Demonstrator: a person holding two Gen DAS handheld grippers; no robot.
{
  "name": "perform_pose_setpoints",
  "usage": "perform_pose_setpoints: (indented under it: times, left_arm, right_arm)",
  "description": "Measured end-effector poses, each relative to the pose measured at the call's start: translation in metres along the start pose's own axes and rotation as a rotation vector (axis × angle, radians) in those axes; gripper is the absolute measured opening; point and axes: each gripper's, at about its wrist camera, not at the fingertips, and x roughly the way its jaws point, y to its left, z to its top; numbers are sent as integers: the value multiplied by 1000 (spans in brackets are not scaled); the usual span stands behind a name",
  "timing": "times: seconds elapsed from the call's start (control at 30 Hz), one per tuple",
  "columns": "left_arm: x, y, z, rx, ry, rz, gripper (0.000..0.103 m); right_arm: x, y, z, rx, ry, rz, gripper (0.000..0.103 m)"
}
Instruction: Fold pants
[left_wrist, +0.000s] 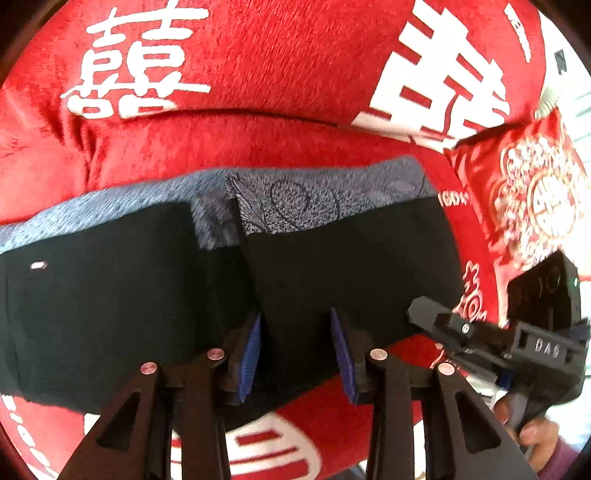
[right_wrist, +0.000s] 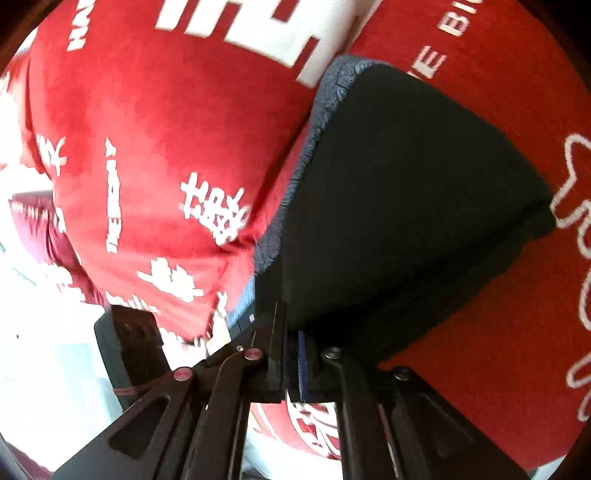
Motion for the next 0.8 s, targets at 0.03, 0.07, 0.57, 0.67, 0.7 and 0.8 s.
perform_pose_setpoints:
  times: [0.03, 0.07, 0.57, 0.67, 0.7, 0.8]
  left_arm:
    - [4, 1, -5, 12, 11, 30, 39]
    - [15, 6, -12, 14, 39, 69, 39]
    - [-10, 6, 12, -26, -71, 162, 63]
    - [-3, -9, 34, -9, -101, 165, 73]
    - [2, -15, 39, -2, -100, 160, 73]
    - [18, -34, 54, 18, -98, 156, 73]
  right_arm:
    - [2, -3, -2, 8, 15, -9, 4]
    - [7, -11, -5, 20, 32, -38, 4]
    - [-44, 34, 45, -356, 4, -184, 51]
    - [-51, 17, 93, -307, -57, -269, 51]
    - [-47, 7, 108, -276, -44, -282, 51]
    - [-22, -19, 139, -194, 25, -271, 46]
